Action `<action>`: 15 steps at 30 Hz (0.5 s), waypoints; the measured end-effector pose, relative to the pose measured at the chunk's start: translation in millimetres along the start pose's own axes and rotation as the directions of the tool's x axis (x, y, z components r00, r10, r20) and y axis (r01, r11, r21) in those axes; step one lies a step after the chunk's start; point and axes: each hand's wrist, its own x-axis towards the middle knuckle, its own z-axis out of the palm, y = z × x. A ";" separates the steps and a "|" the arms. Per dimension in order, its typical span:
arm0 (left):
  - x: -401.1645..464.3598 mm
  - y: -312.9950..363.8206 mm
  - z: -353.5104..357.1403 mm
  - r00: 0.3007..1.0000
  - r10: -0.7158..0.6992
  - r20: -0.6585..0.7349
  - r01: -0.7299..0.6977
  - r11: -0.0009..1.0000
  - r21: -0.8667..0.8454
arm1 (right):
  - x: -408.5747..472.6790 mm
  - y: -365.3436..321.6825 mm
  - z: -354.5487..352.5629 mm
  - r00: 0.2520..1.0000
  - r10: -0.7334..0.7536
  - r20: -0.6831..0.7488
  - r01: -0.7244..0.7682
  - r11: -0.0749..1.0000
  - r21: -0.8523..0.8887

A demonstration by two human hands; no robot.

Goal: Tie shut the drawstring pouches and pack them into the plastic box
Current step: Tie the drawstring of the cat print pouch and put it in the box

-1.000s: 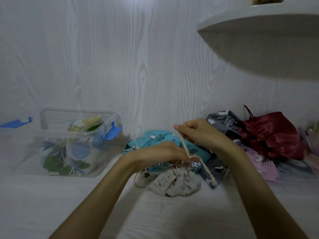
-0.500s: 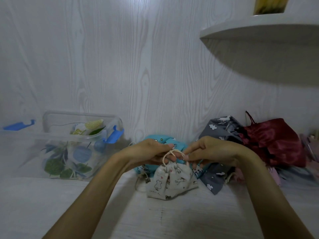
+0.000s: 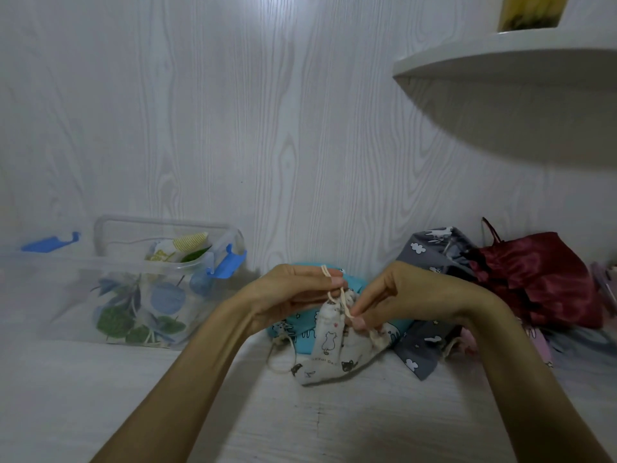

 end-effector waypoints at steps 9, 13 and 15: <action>0.1 2.4 1.2 0.989 0.128 -0.072 -0.115 0.980 0.164 | 4.8 -0.6 -0.7 0.971 0.018 -0.237 -0.015 1.000 0.014; -0.9 1.8 2.4 0.970 0.218 -0.108 -0.165 0.914 0.371 | 15.2 0.0 9.7 0.981 0.014 -0.196 0.000 0.997 0.071; 0.1 -1.1 1.2 0.957 0.264 -0.121 -0.193 0.890 0.413 | 19.8 2.3 11.0 0.970 0.034 -0.241 -0.015 0.997 0.080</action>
